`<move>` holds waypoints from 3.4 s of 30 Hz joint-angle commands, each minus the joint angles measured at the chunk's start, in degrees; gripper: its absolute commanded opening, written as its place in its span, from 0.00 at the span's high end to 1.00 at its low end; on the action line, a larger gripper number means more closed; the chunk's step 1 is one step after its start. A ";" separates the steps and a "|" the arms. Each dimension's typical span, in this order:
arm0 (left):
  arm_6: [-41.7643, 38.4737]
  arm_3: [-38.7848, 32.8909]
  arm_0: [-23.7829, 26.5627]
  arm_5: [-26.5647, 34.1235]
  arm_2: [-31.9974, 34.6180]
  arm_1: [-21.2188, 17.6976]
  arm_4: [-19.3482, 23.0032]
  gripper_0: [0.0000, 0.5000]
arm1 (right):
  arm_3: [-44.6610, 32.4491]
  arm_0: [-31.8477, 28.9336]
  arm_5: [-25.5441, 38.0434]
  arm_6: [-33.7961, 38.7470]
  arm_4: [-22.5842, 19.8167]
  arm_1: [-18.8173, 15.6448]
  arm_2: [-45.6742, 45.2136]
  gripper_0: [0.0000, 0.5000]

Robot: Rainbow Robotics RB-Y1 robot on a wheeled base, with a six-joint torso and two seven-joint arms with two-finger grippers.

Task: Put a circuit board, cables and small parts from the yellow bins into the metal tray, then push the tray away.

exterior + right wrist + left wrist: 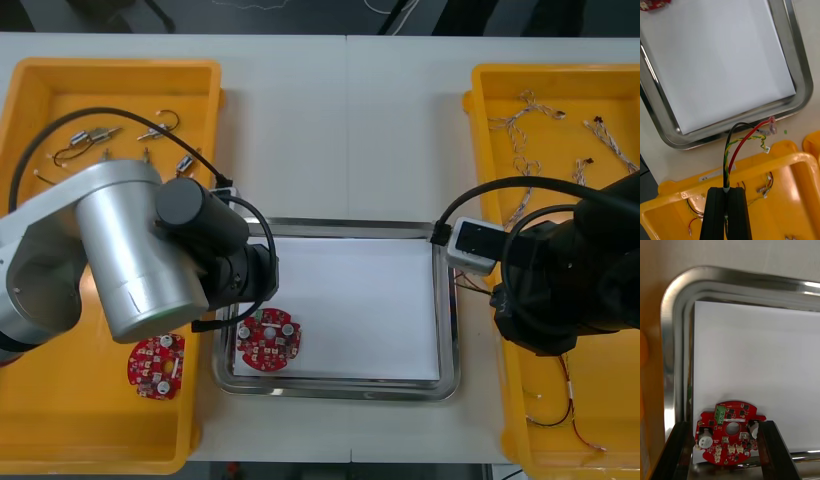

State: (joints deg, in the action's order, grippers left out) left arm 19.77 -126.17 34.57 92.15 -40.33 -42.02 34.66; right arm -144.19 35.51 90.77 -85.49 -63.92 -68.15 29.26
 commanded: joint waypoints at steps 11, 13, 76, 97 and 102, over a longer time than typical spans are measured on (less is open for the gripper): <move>-2.89 -4.70 1.82 12.53 23.01 -4.92 14.83 0.00 | 3.39 14.85 -4.99 -1.17 8.63 9.88 20.48 1.00; -2.72 -3.38 1.91 12.97 25.83 -6.50 17.37 0.00 | 4.97 15.20 -6.31 -1.17 10.48 11.28 22.33 1.00; 29.63 51.99 8.76 -6.63 30.75 -13.18 18.08 0.00 | 21.15 12.57 -19.93 0.33 23.31 21.13 36.92 0.00; 32.79 58.93 12.54 -10.23 22.84 -10.19 20.45 0.00 | 7.17 4.57 4.33 3.67 12.85 18.93 6.24 0.00; 34.37 61.92 14.74 -10.32 22.75 -9.05 20.19 0.00 | 5.94 -1.06 10.83 4.81 12.24 18.93 -4.57 0.00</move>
State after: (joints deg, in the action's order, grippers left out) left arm 48.58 -65.44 45.36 82.46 -17.42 -52.31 54.64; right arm -136.16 37.97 99.09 -82.62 -50.97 -47.86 31.32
